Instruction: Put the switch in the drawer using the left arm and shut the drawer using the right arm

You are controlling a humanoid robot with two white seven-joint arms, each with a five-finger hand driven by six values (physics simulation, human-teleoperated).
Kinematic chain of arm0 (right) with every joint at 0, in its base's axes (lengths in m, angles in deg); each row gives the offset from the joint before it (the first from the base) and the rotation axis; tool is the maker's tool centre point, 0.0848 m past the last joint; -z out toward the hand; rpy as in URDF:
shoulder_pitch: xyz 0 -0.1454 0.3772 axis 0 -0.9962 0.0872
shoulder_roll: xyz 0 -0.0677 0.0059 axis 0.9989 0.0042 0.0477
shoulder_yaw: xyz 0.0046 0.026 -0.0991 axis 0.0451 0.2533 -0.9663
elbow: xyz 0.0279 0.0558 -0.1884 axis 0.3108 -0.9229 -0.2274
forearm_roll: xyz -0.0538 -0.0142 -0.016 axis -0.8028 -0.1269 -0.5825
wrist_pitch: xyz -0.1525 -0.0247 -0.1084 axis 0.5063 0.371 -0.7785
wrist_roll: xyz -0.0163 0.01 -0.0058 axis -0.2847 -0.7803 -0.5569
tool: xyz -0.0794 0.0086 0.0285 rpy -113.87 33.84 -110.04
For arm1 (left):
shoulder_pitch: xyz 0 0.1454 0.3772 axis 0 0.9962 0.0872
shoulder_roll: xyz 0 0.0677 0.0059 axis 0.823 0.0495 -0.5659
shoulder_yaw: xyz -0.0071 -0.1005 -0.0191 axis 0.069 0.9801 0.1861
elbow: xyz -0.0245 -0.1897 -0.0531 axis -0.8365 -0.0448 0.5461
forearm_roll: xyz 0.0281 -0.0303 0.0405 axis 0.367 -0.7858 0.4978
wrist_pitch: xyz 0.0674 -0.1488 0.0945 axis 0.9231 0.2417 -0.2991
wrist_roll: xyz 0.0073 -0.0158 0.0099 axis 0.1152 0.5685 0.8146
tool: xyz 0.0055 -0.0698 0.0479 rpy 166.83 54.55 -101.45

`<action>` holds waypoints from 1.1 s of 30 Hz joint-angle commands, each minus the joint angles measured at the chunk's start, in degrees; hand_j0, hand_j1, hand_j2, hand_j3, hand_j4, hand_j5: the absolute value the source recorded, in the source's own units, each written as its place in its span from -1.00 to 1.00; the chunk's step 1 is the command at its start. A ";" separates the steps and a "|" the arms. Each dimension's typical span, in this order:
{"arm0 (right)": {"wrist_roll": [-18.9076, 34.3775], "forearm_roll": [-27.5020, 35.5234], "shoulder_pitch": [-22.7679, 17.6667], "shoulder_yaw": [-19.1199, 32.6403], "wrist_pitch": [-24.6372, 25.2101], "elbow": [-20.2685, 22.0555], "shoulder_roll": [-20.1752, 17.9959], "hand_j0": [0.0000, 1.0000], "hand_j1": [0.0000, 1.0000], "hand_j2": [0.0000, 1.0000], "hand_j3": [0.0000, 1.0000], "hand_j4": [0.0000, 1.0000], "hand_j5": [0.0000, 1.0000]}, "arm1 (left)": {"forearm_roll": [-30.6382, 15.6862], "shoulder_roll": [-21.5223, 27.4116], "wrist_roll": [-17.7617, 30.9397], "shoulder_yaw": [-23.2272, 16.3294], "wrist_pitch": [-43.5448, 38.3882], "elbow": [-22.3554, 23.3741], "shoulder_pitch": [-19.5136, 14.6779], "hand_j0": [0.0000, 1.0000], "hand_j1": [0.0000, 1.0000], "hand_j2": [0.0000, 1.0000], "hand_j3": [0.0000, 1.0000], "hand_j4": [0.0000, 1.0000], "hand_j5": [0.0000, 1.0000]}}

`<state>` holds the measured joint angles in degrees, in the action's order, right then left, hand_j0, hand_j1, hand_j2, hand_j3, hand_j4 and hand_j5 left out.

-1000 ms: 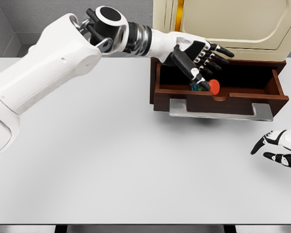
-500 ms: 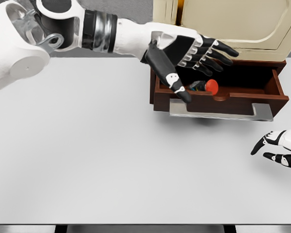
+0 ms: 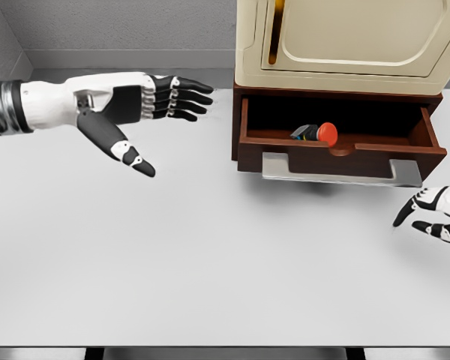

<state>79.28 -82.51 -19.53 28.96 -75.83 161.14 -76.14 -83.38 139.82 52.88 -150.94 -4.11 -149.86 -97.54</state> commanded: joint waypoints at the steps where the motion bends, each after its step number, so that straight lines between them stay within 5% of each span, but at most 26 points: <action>1: -0.01 0.44 0.09 -0.07 0.15 0.02 -0.48 0.02 0.02 0.02 0.02 0.02 0.02 | -0.24 1.65 0.00 0.03 2.38 0.03 0.26 1.00 1.00 1.00 1.00 1.00 1.00; 6: -0.01 0.44 1.23 -1.65 0.15 0.02 -0.74 0.02 0.02 0.02 0.02 0.02 0.02 | 0.90 1.47 0.00 -0.15 3.35 0.11 1.49 1.00 1.00 1.00 1.00 1.00 1.00; 11: -0.01 0.44 6.68 -5.87 0.15 -0.06 -1.27 0.03 0.03 0.03 0.03 0.03 0.03 | 1.51 1.39 0.00 -0.15 3.43 0.20 2.02 1.00 1.00 1.00 1.00 1.00 1.00; 27: -0.01 1.14 10.90 -7.62 0.15 -0.06 -1.79 0.04 0.04 0.04 0.04 0.04 0.04 | 2.04 0.95 0.00 -0.15 3.43 1.87 2.37 1.00 1.00 1.00 1.00 1.00 1.00; 33: -0.01 1.67 15.29 -9.83 0.15 -0.24 -2.15 0.04 0.04 0.04 0.04 0.04 0.04 | 7.05 0.33 0.00 -0.15 3.43 1.87 2.11 1.00 1.00 1.00 1.00 1.00 1.00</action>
<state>83.17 -93.12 -3.88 20.19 -75.91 159.53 -78.71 -77.50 140.47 52.80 -150.96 -0.71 -148.17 -95.61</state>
